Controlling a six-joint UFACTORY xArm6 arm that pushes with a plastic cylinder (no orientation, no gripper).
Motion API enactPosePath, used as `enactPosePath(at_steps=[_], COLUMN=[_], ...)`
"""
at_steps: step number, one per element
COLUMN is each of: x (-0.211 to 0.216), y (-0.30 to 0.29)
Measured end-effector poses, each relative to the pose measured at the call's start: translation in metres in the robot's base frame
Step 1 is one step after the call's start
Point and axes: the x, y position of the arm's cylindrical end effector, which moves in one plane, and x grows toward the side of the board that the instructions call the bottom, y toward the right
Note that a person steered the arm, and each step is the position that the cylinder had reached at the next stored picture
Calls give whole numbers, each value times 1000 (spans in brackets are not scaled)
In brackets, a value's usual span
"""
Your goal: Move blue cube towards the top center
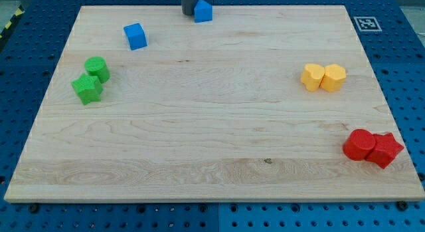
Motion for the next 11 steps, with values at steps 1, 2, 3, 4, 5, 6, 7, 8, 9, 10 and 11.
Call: enactPosePath(at_steps=[1, 2, 3, 4, 5, 6, 7, 8, 9, 10, 11], x=[8, 17, 37, 85, 97, 97, 97, 97, 97, 97, 97], y=[-59, -121, -151, -153, -153, -142, -110, -78, -49, -27, -10])
